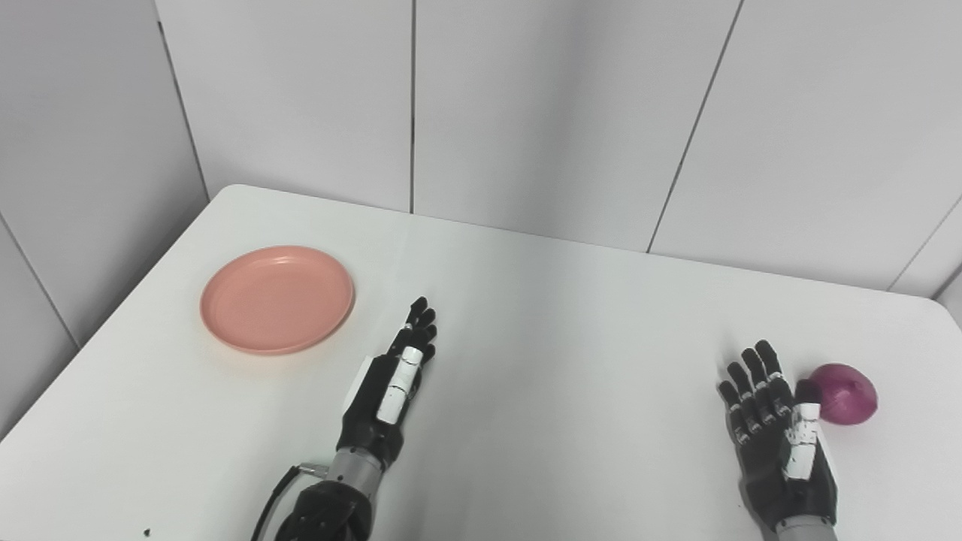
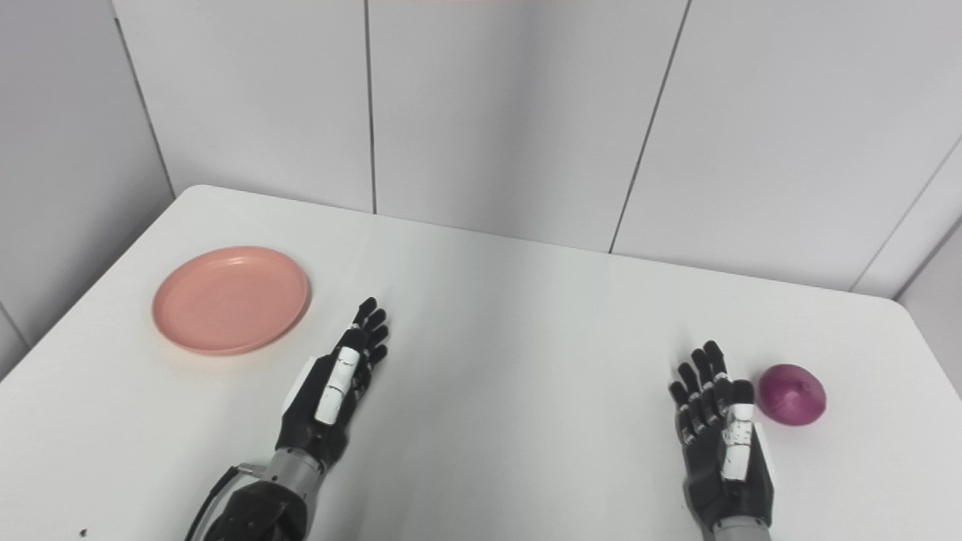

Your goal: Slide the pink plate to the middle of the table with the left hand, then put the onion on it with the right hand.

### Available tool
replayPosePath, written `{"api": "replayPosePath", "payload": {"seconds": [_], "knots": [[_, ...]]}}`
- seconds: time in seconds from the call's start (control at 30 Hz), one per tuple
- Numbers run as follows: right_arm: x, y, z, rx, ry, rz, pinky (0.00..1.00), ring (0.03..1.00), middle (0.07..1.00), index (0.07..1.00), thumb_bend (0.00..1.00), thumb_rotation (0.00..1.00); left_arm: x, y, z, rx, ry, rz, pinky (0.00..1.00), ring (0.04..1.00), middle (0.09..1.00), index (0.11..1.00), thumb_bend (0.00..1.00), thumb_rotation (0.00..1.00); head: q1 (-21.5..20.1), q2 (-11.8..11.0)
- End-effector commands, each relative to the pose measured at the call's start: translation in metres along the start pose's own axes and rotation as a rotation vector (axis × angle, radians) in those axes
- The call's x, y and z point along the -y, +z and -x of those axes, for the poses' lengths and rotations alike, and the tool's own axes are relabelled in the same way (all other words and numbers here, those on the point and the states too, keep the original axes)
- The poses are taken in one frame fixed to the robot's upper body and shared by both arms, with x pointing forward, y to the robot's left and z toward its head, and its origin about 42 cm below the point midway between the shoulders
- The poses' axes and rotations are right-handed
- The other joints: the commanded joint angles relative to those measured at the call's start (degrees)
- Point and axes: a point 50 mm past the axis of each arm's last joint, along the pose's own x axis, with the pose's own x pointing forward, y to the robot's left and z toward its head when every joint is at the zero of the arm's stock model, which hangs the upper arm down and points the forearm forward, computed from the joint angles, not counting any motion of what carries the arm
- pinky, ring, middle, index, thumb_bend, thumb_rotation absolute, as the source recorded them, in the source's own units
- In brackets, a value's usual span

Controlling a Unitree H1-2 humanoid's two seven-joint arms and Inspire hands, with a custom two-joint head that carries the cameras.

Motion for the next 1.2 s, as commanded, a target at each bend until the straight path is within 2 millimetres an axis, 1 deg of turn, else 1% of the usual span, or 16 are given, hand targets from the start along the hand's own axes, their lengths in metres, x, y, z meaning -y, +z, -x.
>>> {"api": "replayPosePath", "payload": {"seconds": [0.0, 0.13, 0.2, 0.4, 0.5, 0.57, 0.63, 0.7, 0.73, 0.77, 0.8, 0.87, 0.9, 1.0, 1.07, 1.17], "knots": [[0.043, -0.038, 0.039, -0.167, -0.106, -0.003, 1.00, 1.000, 1.000, 1.000, 0.82, 0.92, 0.008, -0.023, 0.008, -0.102, 0.009, 0.017, 1.00, 1.000, 1.000, 1.000, 0.85, 0.91, 0.85, -0.23], [0.050, -0.041, 0.038, -0.172, -0.105, -0.012, 1.00, 1.000, 1.000, 1.000, 0.86, 0.89, 0.012, -0.025, 0.007, -0.103, 0.014, 0.024, 1.00, 1.000, 1.000, 1.000, 0.81, 0.91, 2.07, -0.65], [0.051, -0.041, 0.038, -0.174, -0.107, -0.018, 1.00, 1.000, 1.000, 1.000, 0.87, 0.88, 0.014, -0.025, 0.006, -0.102, 0.015, 0.024, 1.00, 1.000, 1.000, 1.000, 0.80, 0.91, 2.43, -0.79], [0.054, -0.042, 0.037, -0.180, -0.107, -0.027, 1.00, 1.000, 1.000, 1.000, 0.87, 0.89, 0.014, -0.027, 0.004, -0.101, 0.015, 0.019, 1.00, 1.000, 1.000, 1.000, 0.80, 0.91, 2.65, -1.59], [0.053, -0.044, 0.036, -0.178, -0.109, -0.032, 1.00, 1.000, 1.000, 1.000, 0.89, 0.87, 0.011, -0.025, 0.003, -0.095, 0.018, 0.025, 1.00, 1.000, 1.000, 1.000, 0.82, 0.91, 2.56, -1.76], [0.053, -0.045, 0.036, -0.179, -0.108, -0.033, 1.00, 1.000, 1.000, 1.000, 0.90, 0.86, 0.004, -0.015, 0.001, -0.063, 0.019, 0.039, 1.00, 1.000, 1.000, 1.000, 0.86, 0.91, 2.64, -1.94], [0.053, -0.046, 0.035, -0.180, -0.106, -0.035, 1.00, 1.000, 1.000, 1.000, 0.90, 0.86, -0.001, -0.005, -0.002, -0.028, 0.017, 0.043, 1.00, 1.000, 1.000, 1.000, 0.87, 0.90, 2.63, -2.17], [0.052, -0.047, 0.035, -0.180, -0.108, -0.040, 1.00, 0.999, 1.000, 1.000, 0.90, 0.86, -0.008, 0.011, -0.007, 0.021, 0.004, 0.032, 1.00, 0.958, 0.974, 1.000, 0.91, 0.89, 2.52, -2.26], [0.052, -0.047, 0.035, -0.180, -0.109, -0.040, 1.00, 0.998, 1.000, 1.000, 0.91, 0.85, -0.012, 0.020, -0.010, 0.041, -0.014, 0.024, 0.96, 0.923, 0.937, 0.975, 0.92, 0.87, 2.52, -2.26], [0.051, -0.047, 0.035, -0.179, -0.109, -0.037, 1.00, 0.996, 1.000, 1.000, 0.91, 0.85, -0.015, 0.028, -0.013, 0.058, -0.034, 0.015, 0.94, 0.909, 0.925, 0.974, 0.92, 0.88, 2.33, -2.31], [0.051, -0.048, 0.035, -0.179, -0.108, -0.034, 1.00, 0.996, 1.000, 1.000, 0.92, 0.85, -0.018, 0.037, -0.016, 0.072, -0.058, 0.006, 0.90, 0.882, 0.912, 0.967, 0.91, 0.89, 2.33, -2.31], [0.049, -0.048, 0.034, -0.176, -0.106, -0.036, 1.00, 0.996, 1.000, 1.000, 0.92, 0.85, -0.023, 0.051, -0.022, 0.091, -0.100, -0.005, 0.87, 0.868, 0.907, 0.962, 0.91, 0.90, 2.11, -2.42], [0.049, -0.048, 0.034, -0.175, -0.105, -0.039, 1.00, 0.997, 1.000, 1.000, 0.92, 0.85, -0.027, 0.064, -0.028, 0.115, -0.122, -0.025, 0.86, 0.861, 0.905, 0.959, 0.91, 0.90, 1.90, -2.51], [0.048, -0.049, 0.034, -0.171, -0.106, -0.045, 1.00, 0.980, 1.000, 0.983, 0.93, 0.84, -0.036, 0.092, -0.043, 0.174, -0.151, -0.079, 0.77, 0.839, 0.888, 0.915, 0.95, 0.91, 1.72, -2.64], [0.048, -0.049, 0.034, -0.167, -0.104, -0.044, 0.99, 0.975, 1.000, 0.976, 0.94, 0.83, -0.044, 0.108, -0.056, 0.218, -0.146, -0.102, 0.76, 0.831, 0.874, 0.895, 0.97, 0.91, 1.68, -2.76], [0.048, -0.049, 0.034, -0.163, -0.102, -0.041, 0.99, 0.973, 0.999, 0.968, 0.94, 0.83, -0.060, 0.128, -0.074, 0.283, -0.141, -0.111, 0.75, 0.821, 0.855, 0.877, 0.98, 0.89, 1.68, -2.76]]}}
